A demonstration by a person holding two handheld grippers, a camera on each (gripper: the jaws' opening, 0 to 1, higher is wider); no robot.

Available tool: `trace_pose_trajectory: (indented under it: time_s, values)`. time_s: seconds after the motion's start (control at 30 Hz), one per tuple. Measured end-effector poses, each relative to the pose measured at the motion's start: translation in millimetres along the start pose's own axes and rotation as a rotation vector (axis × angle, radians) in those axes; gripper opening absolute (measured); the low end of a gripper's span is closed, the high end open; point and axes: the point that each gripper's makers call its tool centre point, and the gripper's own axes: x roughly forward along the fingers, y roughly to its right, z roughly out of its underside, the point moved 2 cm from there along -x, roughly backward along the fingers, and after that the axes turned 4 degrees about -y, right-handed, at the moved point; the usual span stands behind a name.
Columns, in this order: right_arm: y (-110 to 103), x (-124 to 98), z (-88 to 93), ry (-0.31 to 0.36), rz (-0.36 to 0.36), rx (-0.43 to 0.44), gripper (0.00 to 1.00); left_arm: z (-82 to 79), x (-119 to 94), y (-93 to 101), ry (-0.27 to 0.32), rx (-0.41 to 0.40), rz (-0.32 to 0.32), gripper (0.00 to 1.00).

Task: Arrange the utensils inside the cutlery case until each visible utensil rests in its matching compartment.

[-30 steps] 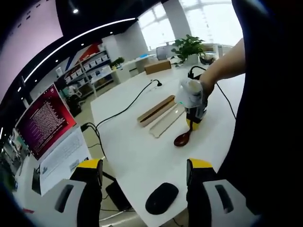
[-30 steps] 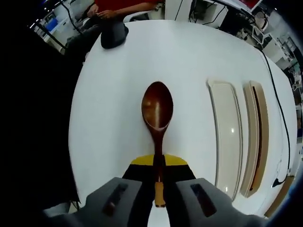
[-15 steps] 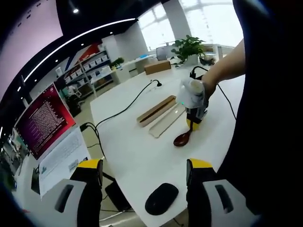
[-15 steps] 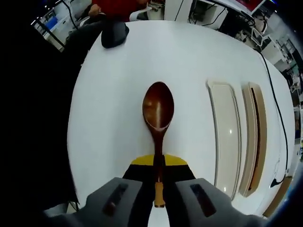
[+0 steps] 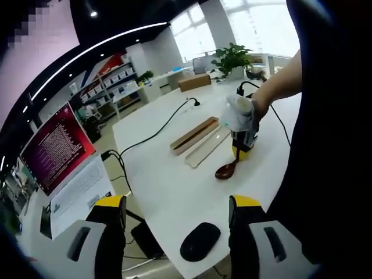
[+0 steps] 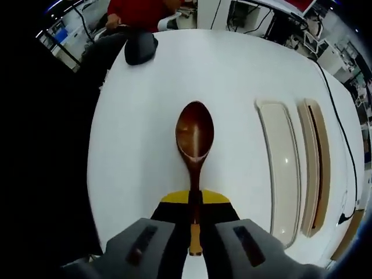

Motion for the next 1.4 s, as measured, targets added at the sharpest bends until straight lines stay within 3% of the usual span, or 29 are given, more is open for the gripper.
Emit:
trace_pose_trajectory:
  time_s: [0.6, 0.9, 1.4]
  values:
    - [23.6, -26.8, 2.7, 0.027, 0.057, 0.019, 0.00, 0.4, -3.0, 0.3, 0.000, 0.006, 0.003, 0.74]
    - [58.5, -56.9, 0.6, 0.050, 0.130, 0.021, 0.00, 3.0, -1.7, -0.2, 0.002, -0.002, 0.007, 0.73]
    - [103.4, -80.7, 0.6, 0.028, 0.198, 0.003, 0.00, 10.5, 1.3, -7.5, -0.003, -0.021, -0.001, 0.73]
